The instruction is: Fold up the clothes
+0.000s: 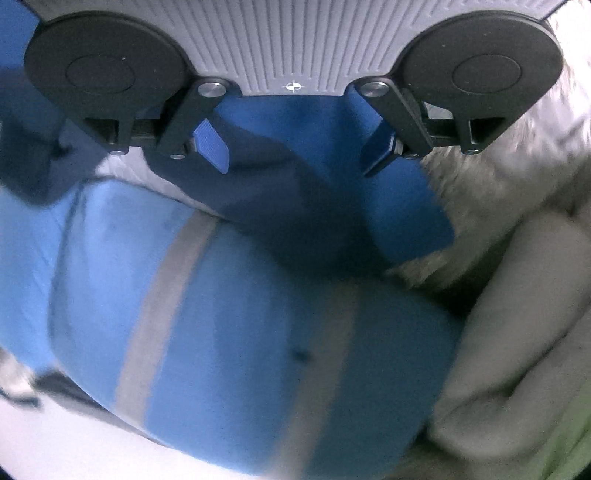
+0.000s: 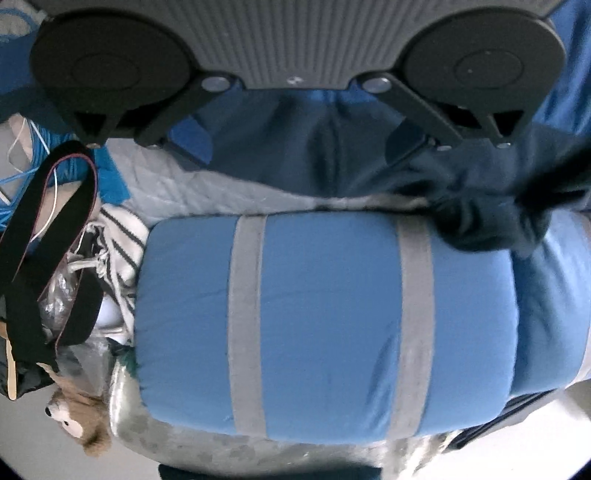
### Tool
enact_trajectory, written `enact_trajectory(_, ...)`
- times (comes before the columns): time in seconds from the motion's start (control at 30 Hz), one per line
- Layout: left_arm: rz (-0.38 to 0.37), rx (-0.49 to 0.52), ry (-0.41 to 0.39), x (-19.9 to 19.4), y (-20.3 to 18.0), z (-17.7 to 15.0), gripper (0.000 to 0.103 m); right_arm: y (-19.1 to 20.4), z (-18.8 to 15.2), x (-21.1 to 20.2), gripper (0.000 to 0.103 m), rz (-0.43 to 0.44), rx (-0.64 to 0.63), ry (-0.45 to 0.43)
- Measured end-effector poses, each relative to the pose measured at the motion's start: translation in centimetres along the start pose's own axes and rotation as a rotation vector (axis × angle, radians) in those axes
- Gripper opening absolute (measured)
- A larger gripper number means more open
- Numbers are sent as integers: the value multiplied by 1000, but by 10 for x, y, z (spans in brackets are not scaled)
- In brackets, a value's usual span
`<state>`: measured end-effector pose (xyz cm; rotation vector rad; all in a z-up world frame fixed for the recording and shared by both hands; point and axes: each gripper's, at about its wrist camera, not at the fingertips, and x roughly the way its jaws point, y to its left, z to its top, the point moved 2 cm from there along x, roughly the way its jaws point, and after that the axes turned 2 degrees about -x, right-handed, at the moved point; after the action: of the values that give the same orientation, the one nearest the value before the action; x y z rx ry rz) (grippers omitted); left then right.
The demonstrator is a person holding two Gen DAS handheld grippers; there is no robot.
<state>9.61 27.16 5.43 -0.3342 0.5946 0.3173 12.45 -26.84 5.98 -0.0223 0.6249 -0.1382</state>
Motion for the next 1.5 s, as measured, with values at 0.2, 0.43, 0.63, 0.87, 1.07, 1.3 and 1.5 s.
enact_trajectory(0.2, 3, -315, 19, 9, 72, -5, 78, 9, -4, -8, 103, 46, 40, 28)
enact_trajectory(0.43, -134, -670, 0, 18, 124, -12, 76, 18, -6, 1, 103, 68, 51, 65)
enact_trajectory(0.63, -234, -707, -19, 30, 116, -11, 69, 35, -7, 1, 103, 76, -23, 32)
enact_trajectory(0.87, -325, -746, -43, 33, 106, 1, 7, 46, -8, 0, 103, 72, -106, 0)
enact_trajectory(1.07, -447, -129, -231, -52, -5, 48, 5, 43, -3, -1, 103, 32, -96, -19)
enact_trajectory(1.3, -742, 910, -159, -177, -192, -77, 6, 34, -1, -6, 103, 16, -55, -17)
enact_trajectory(1.5, -569, 1263, 20, -144, -217, -160, 6, 25, -11, -17, 103, 17, -50, -13)
